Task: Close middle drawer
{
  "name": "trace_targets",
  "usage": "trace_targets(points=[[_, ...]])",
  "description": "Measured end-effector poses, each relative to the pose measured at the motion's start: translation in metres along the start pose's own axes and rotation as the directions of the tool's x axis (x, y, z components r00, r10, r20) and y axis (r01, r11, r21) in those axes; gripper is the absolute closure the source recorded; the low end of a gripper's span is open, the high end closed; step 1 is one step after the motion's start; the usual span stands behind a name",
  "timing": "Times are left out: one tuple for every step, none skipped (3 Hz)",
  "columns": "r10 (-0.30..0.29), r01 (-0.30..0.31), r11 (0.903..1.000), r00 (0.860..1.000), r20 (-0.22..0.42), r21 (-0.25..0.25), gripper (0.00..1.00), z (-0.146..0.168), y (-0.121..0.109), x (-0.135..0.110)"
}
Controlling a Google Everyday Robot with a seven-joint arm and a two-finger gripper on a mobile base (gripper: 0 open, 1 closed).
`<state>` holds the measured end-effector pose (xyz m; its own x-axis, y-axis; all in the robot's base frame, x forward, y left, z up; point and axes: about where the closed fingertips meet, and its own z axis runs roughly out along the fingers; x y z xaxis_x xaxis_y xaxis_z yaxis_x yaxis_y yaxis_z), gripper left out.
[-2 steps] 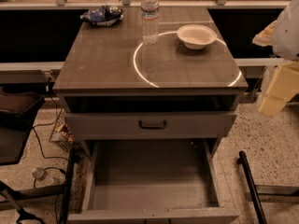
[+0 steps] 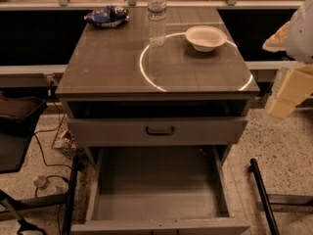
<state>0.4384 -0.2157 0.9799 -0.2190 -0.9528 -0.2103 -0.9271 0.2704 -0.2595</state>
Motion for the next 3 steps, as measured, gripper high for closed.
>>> trace_targets(points=[[-0.001,0.001,1.0,1.0,0.002,0.009,0.38,-0.0021,-0.0005,-0.0011],[-0.002,0.002,0.9998,1.0,0.005,0.018,0.62,-0.0043,-0.0009,-0.0023],[-0.003,0.003,0.9997,1.0,0.007,0.026,0.85,-0.0064,-0.0013,-0.0034]])
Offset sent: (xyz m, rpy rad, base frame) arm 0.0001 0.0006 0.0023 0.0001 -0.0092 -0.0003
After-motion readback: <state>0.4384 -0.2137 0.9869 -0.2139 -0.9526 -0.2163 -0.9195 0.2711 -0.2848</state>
